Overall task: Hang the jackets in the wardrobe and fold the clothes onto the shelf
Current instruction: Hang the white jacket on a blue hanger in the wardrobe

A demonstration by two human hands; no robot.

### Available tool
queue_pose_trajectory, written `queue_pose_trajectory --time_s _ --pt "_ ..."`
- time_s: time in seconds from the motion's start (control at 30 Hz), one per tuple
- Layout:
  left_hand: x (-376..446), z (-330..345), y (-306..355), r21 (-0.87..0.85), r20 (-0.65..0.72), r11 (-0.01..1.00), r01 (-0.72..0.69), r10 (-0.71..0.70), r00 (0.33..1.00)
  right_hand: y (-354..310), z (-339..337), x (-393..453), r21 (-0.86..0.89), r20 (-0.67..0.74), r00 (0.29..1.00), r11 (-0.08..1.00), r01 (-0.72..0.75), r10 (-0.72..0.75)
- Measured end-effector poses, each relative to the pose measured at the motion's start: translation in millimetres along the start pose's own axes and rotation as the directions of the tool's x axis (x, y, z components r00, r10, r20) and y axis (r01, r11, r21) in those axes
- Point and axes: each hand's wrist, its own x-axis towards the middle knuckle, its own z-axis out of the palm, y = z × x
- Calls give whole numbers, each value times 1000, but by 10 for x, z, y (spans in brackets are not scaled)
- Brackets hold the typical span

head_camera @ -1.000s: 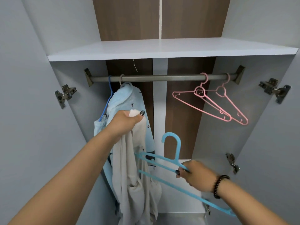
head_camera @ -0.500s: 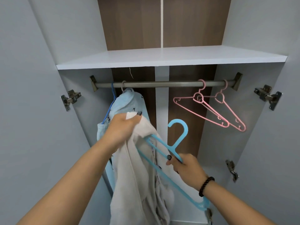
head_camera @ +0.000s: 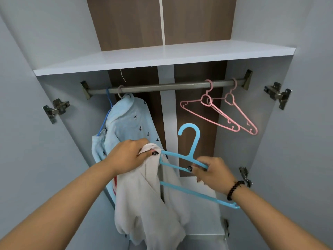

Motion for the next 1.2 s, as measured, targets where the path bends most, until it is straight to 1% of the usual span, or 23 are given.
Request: queue_pose_trajectory --time_s 0.03,0.07,0.1,0.13,0.17,0.2,0.23,0.27,0.3,0.33,0.37,0.4,0.43,0.47,0.5,0.53,0.6,0.73,0.8,0.87,0.97,1.07,1.2 --pt "5 30 -4 -28 -37 999 23 -24 999 35 -3 32 -64 -105 992 996 57 -63" --pt "6 56 -22 -75 -71 995 63 -68 995 71 0 61 -131 -244 956 982 135 -164" --pt "6 68 -49 -142 -101 983 117 -132 986 119 4 78 -193 -392 881 960 203 -266" --pt "6 74 -85 -226 -132 960 168 -201 971 156 0 76 -218 -525 786 944 248 -328" --pt "1 73 -128 -316 -162 925 210 -271 949 180 -8 52 -202 -631 699 941 271 -337" --pt "-13 56 -156 -406 -190 882 238 -336 922 189 -8 21 -172 -707 628 941 293 -325" --pt "-36 26 -168 -499 -208 830 249 -393 896 197 9 -12 -145 -753 580 938 314 -311" --pt "-64 -5 -185 -575 -210 779 250 -436 875 185 44 -43 -129 -776 549 931 341 -309" --pt "-94 -29 -202 -627 -205 738 248 -463 862 175 107 -58 -120 -779 541 922 367 -317" --pt "-124 -55 -213 -664 -191 706 246 -478 857 176 191 -50 -97 -759 564 914 394 -324" --pt "-145 -79 -227 -695 -181 680 234 -480 858 167 286 -33 -48 -715 623 911 410 -318" --pt "-156 -108 -225 -733 -182 649 204 -477 860 159 399 -5 27 -640 707 911 411 -300" --pt "-159 -137 -215 -772 -185 611 174 -479 858 147 516 28 123 -527 804 912 392 -274" --pt "-156 -167 -194 -804 -188 575 151 -487 853 126 630 69 226 -377 894 912 341 -241" --pt "-145 -190 -186 -828 -182 543 143 -501 846 97 755 117 309 -195 958 914 263 -210" --pt "-134 -216 -166 -845 -172 515 141 -512 842 54 884 167 351 -19 982 918 184 -190" --pt "-121 -265 -137 -869 -147 474 141 -521 841 -48 1141 297 325 189 965 939 114 -183" --pt "-141 -363 -127 -900 -118 413 142 -542 832 -332 1490 545 332 393 894 940 82 -217" --pt "-178 -398 -155 -911 -108 385 150 -572 813 -351 1608 593 272 475 857 959 76 -203" --pt "-237 -417 -214 -929 -97 339 149 -612 785 -277 1718 587 225 511 840 971 74 -182" --pt "-338 -414 -338 -954 -80 269 131 -651 755 -91 1770 582 253 493 861 967 -8 -122" --pt "-442 -377 -452 -970 -77 224 98 -661 747 108 1705 640 207 433 894 978 24 -113" --pt "-481 -312 -499 -986 -85 165 36 -667 740 393 1703 684 167 426 905 984 -68 -10"
